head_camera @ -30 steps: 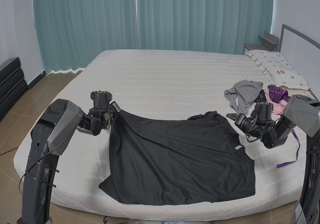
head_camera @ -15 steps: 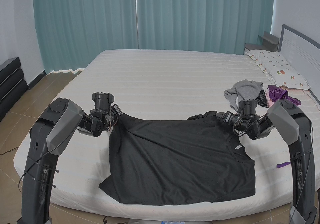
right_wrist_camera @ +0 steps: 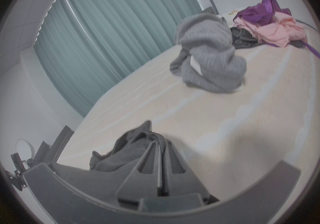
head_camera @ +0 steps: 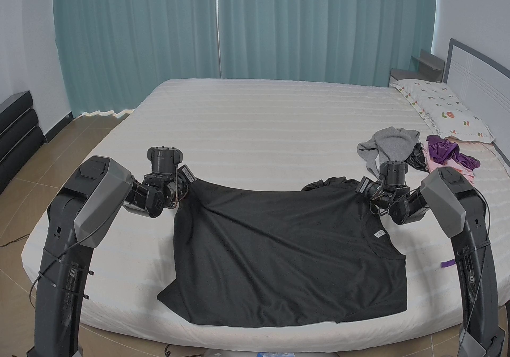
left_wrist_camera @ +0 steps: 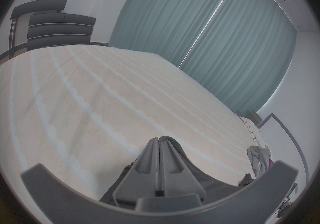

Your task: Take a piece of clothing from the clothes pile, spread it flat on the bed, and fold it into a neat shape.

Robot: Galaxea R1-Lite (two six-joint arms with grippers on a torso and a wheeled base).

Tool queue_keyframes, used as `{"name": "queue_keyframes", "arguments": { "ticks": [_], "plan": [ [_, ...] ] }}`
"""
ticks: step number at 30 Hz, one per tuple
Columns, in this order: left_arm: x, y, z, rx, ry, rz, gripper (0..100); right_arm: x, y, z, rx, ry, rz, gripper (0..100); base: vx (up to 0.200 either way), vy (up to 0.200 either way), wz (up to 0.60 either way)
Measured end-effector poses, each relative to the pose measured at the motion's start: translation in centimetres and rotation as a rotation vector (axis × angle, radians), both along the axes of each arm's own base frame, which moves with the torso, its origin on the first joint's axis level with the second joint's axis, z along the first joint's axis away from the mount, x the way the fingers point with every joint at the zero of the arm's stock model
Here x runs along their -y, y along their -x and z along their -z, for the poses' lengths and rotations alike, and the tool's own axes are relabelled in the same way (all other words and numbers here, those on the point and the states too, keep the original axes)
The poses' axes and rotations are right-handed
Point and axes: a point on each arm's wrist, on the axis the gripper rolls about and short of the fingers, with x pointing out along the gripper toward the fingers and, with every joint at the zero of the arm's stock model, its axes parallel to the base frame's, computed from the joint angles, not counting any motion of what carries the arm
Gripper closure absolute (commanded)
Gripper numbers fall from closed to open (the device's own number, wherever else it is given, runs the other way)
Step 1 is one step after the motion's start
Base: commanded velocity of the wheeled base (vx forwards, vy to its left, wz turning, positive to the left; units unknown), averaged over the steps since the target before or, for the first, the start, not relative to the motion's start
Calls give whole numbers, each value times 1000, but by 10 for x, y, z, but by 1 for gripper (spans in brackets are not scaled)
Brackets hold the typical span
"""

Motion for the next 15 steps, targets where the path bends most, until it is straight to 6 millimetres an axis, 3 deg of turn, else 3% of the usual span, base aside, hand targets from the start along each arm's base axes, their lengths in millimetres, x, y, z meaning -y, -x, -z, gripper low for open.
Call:
{"name": "queue_keyframes", "arguments": {
  "ticks": [7, 15],
  "plan": [
    [-4, -11, -18, 74, 0, -46, 100, 21, -13, -25, 118, -19, 125, 100, 0, 0, 0],
    [-4, -20, -22, 118, 9, -54, 100, 41, -27, -59, 264, -23, 220, 100, 0, 0, 0]
  ]
}}
